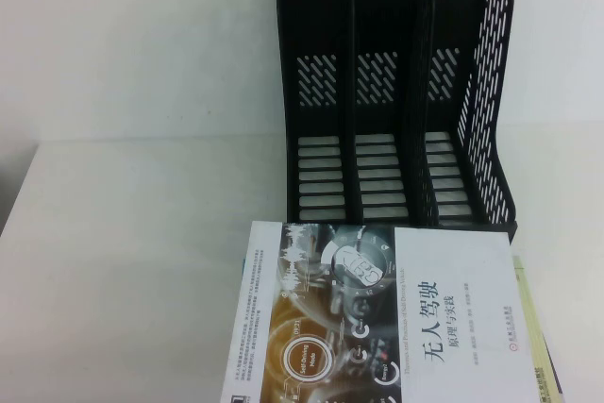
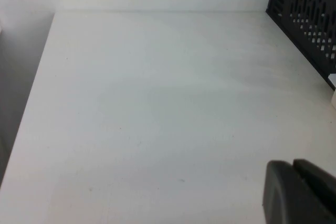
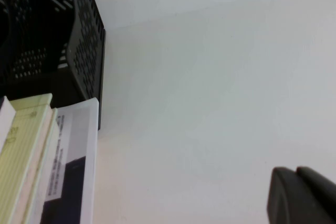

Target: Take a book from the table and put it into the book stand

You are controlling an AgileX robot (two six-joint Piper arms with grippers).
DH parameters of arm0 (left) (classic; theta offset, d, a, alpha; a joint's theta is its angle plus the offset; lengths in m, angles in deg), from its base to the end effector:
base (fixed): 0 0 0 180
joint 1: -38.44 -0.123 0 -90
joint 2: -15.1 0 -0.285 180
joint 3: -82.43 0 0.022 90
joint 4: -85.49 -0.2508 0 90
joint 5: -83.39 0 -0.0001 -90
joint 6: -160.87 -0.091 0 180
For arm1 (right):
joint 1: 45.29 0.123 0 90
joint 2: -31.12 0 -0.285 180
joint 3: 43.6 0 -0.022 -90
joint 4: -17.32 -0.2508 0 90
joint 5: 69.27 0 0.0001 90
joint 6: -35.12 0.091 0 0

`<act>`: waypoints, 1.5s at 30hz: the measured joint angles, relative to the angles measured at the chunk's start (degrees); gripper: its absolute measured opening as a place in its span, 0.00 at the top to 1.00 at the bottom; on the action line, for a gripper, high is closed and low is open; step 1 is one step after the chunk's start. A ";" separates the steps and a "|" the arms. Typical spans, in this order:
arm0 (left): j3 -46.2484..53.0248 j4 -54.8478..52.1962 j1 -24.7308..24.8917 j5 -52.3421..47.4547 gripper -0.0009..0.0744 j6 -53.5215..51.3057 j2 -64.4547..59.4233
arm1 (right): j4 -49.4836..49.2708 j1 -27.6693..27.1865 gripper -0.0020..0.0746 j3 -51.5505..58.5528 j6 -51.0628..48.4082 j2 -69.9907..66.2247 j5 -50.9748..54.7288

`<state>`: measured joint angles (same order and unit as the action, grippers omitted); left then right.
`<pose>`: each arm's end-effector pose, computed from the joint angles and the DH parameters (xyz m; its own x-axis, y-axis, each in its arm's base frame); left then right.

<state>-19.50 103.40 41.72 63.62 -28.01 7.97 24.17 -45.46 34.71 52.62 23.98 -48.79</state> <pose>0.0524 -0.0125 0.1792 -0.2626 -0.1242 -0.9569 0.1221 0.9794 -0.1607 0.0529 -0.0040 0.1754 -0.2588 0.1928 -0.9465 0.0946 0.9802 0.1738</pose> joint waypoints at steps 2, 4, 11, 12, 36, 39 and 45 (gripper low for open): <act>0.00 0.00 0.00 0.00 0.99 0.00 0.00 | 0.00 0.00 0.98 0.00 0.00 0.00 0.00; 0.00 0.00 0.00 0.00 0.99 0.00 0.00 | 0.00 0.00 0.98 0.00 0.00 0.00 0.00; 0.00 0.00 0.00 0.00 0.99 0.00 0.00 | 0.00 0.00 0.98 0.00 0.00 0.00 0.00; 0.00 0.00 0.00 0.00 0.99 0.00 0.00 | 0.00 0.00 0.98 0.00 0.00 0.00 0.00; 0.24 3.14 0.00 2.66 0.99 0.00 0.00 | 0.00 0.00 0.98 0.00 0.00 0.00 0.00; 0.24 3.14 0.00 2.72 0.99 0.00 0.00 | 0.00 0.00 0.98 0.00 0.00 0.00 0.00; 0.24 1.68 0.00 1.16 0.99 -2.38 0.00 | 0.00 0.00 0.98 0.00 -0.75 0.00 0.00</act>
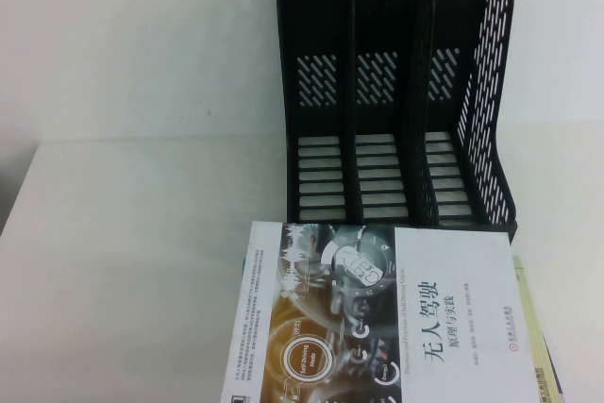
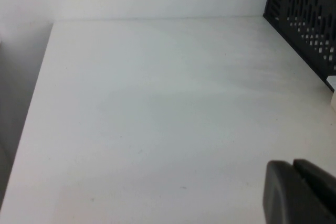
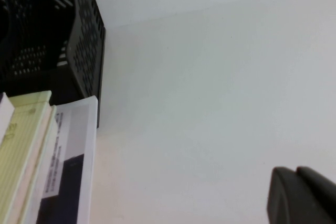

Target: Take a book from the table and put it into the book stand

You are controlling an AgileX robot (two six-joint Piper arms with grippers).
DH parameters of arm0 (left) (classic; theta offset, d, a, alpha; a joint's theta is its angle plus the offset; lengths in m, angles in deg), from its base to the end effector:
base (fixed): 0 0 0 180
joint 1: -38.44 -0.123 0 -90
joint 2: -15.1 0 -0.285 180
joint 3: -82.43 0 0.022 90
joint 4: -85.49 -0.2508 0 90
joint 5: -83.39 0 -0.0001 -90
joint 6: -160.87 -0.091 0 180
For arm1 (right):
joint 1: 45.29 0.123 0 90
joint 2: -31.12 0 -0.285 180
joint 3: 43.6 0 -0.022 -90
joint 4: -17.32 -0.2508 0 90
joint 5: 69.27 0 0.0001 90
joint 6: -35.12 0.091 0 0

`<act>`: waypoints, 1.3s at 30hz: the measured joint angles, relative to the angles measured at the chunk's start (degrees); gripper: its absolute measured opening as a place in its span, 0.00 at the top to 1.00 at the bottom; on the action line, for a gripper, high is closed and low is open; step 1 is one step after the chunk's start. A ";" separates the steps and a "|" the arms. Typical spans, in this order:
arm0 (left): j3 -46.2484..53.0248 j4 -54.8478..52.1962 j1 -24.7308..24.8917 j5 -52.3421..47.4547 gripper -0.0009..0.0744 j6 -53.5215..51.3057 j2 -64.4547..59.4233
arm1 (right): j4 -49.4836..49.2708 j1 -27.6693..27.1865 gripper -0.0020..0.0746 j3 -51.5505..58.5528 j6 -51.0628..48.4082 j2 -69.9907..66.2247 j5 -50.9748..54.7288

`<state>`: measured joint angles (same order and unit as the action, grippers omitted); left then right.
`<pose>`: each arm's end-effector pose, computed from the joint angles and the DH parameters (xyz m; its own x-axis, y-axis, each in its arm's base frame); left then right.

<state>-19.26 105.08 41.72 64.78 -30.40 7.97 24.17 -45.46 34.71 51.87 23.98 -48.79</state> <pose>0.0529 -0.0128 0.1797 -0.2441 -0.1137 -0.9631 0.1307 0.9802 -0.1489 0.0529 -0.0040 0.1754 -0.2601 0.1799 -0.9487 0.0912 0.9827 0.1614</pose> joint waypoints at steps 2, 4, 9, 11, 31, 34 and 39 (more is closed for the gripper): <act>0.00 -0.54 0.00 -0.13 0.99 -1.23 0.00 | 0.00 0.00 0.98 0.00 -0.63 0.00 0.00; 0.00 -0.91 0.00 -0.22 0.99 -1.93 0.00 | 0.00 0.00 0.98 0.00 -1.02 0.00 0.00; -0.10 -1.24 0.00 -0.34 0.99 -2.25 0.00 | 0.00 0.00 0.98 0.00 -1.22 0.00 0.00; -0.10 -1.24 0.00 -0.34 0.99 -2.37 0.00 | 0.00 0.00 0.98 0.00 -1.34 0.00 0.00; 0.12 23.28 0.00 19.24 0.99 -2.49 0.00 | 0.04 0.00 0.98 0.50 -1.34 0.00 -40.83; 0.12 25.20 0.00 19.74 0.99 -2.49 0.00 | 0.04 0.00 0.98 0.50 -1.34 0.00 -42.32; 0.12 26.29 0.00 19.74 0.99 -2.49 0.00 | 0.04 0.00 0.98 0.50 -1.34 0.00 -43.77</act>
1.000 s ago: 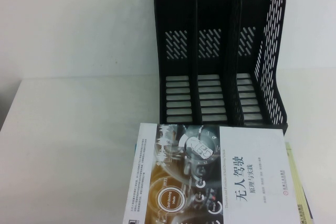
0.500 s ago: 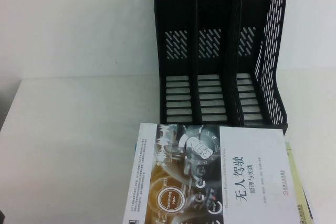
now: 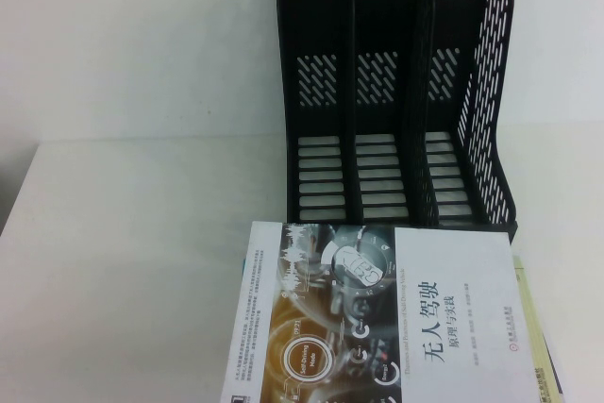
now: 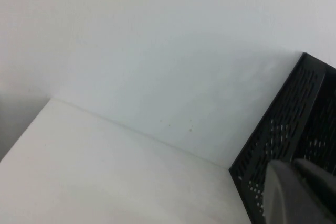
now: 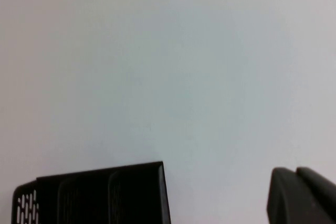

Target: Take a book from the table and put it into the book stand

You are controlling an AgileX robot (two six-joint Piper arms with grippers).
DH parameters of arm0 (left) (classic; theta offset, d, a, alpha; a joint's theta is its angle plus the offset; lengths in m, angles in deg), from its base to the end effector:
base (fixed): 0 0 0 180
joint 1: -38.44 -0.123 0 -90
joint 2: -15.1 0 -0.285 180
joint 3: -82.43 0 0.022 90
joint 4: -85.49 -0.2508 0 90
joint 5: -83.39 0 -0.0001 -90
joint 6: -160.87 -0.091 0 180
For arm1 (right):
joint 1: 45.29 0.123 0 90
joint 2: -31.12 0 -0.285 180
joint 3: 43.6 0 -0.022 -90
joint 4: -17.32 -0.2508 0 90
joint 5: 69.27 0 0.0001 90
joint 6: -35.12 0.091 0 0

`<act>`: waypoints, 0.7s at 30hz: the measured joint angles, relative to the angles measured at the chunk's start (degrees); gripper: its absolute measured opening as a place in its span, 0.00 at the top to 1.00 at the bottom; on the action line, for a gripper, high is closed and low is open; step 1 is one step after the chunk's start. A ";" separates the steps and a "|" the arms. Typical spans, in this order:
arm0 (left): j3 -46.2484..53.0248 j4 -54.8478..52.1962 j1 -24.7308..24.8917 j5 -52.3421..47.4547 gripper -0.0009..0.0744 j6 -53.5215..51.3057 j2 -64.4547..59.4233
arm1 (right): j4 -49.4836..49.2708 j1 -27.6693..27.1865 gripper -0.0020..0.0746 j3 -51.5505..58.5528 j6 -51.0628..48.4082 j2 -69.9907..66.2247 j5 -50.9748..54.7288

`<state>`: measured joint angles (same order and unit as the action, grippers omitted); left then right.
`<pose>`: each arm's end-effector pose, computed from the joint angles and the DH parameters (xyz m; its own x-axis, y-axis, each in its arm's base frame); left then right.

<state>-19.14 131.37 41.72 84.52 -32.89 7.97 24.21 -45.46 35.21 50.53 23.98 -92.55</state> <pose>0.0561 -0.0020 0.2079 0.0541 -0.5355 -0.8428 0.0849 0.8434 -0.5305 0.0467 0.0042 0.2395 0.4449 0.1563 -0.8819 -0.1108 0.9867 0.1189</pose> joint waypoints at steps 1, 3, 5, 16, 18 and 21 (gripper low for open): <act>0.00 0.59 0.00 0.03 0.99 0.00 0.00 | 0.00 0.00 0.98 0.00 -0.09 0.00 -0.86; 0.00 1.69 0.00 2.11 0.99 0.00 0.00 | 0.00 0.00 0.98 0.00 0.90 0.00 -3.79; 0.00 3.66 0.00 6.38 0.99 0.93 0.00 | 0.00 0.00 0.98 0.00 2.94 0.00 -6.22; -10.41 -9.89 0.00 14.90 0.99 12.59 0.00 | 2.71 0.00 0.98 -20.54 5.71 -1.08 9.61; -15.37 -15.96 0.00 13.73 0.99 12.59 0.00 | 2.87 0.00 0.98 -26.13 5.71 -3.66 12.99; -23.03 -21.69 0.00 11.98 0.99 12.07 -2.17 | 2.87 0.00 0.98 -34.70 5.71 -9.19 21.79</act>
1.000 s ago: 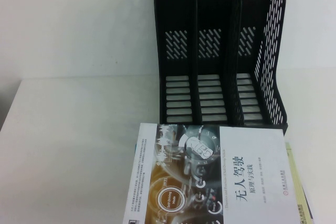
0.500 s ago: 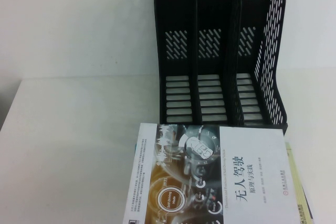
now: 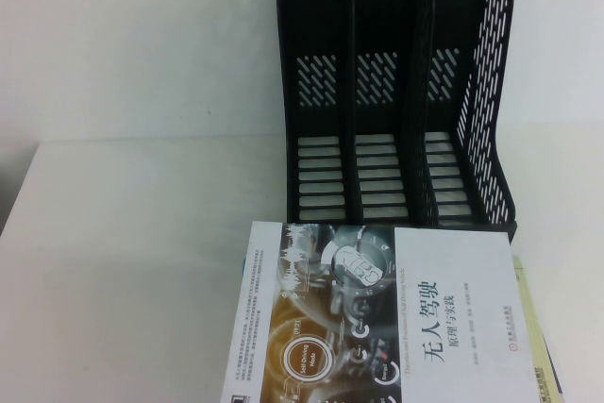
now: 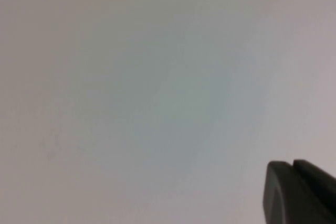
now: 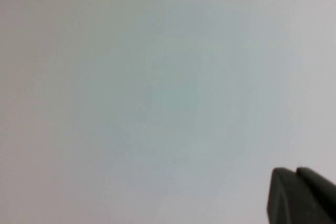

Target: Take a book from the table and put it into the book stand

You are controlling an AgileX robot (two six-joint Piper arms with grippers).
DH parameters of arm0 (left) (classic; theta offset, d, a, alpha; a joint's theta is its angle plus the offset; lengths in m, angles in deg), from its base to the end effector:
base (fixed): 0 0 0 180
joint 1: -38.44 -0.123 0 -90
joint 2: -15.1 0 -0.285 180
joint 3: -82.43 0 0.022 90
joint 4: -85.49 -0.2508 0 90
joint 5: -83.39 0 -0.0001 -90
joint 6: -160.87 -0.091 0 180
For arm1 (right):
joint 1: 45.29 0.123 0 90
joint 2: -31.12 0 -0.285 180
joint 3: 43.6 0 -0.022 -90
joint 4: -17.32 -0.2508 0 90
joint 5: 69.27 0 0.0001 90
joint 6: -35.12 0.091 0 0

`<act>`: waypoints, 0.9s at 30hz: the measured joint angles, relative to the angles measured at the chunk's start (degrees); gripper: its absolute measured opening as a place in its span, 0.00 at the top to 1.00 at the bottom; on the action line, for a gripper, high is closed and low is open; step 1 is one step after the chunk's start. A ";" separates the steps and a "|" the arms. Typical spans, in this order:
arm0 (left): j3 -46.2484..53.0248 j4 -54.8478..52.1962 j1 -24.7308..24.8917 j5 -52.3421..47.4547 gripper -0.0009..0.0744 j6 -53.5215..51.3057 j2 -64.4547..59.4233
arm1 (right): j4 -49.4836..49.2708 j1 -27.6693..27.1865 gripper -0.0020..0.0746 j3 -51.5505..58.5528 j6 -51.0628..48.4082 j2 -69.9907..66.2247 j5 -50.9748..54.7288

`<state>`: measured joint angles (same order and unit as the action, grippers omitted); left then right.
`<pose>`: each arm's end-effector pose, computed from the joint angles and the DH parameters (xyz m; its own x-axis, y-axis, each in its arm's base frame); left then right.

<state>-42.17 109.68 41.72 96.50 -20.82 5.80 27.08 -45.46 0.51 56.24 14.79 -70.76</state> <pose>0.0087 0.0079 0.3510 0.5674 -0.4051 -0.7169 0.2104 0.9130 -0.3495 0.0118 0.0003 0.3928 0.5052 0.1955 -0.8406 -0.1024 0.9807 0.1666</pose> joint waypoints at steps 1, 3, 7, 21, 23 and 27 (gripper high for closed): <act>-1.93 -1.00 0.00 -0.69 0.99 -0.78 -1.72 | 0.00 0.00 0.98 -2.50 0.00 -2.34 3.72; -4.48 -2.09 0.00 -2.10 0.99 -2.63 -5.53 | -0.49 0.00 0.98 -6.35 0.00 -6.87 11.12; -6.84 -2.96 0.00 -5.89 0.99 -4.34 -15.24 | -1.48 0.00 0.98 -10.63 0.00 -16.20 25.86; -6.95 4.40 2.49 -25.13 0.99 -4.43 -27.85 | -17.93 0.00 0.98 -3.78 -5.76 -25.87 43.35; -6.95 6.99 2.49 -24.79 0.99 -4.43 -28.98 | -23.44 0.00 0.98 -1.93 -12.15 -27.92 42.81; -6.95 11.78 2.49 -25.63 0.99 -5.82 -33.46 | -41.94 0.00 0.98 -0.66 -33.69 -32.66 41.79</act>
<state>-49.11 121.45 44.21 70.87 -26.64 -27.66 -14.86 -45.46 -0.15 22.55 -17.87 -28.97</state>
